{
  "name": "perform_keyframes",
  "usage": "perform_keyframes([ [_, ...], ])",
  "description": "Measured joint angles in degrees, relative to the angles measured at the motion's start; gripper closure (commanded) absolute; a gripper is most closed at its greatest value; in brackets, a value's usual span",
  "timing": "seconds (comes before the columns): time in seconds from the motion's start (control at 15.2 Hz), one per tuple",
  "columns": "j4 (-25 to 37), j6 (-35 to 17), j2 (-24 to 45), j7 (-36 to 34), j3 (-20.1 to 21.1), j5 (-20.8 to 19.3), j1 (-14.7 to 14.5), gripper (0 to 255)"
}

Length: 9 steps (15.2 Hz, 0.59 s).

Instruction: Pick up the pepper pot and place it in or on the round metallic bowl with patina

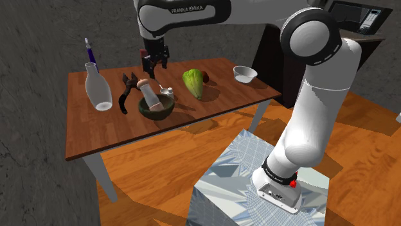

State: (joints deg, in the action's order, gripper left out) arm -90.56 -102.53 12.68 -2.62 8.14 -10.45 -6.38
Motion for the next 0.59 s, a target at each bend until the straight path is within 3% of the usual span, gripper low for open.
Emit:
perform_keyframes([
  [0.26,5.1,4.9,0.3,0.0,0.3,0.1,-0.6,0],
  [0.59,5.6,5.3,0.3,0.1,0.3,0.1,-0.6,0],
])
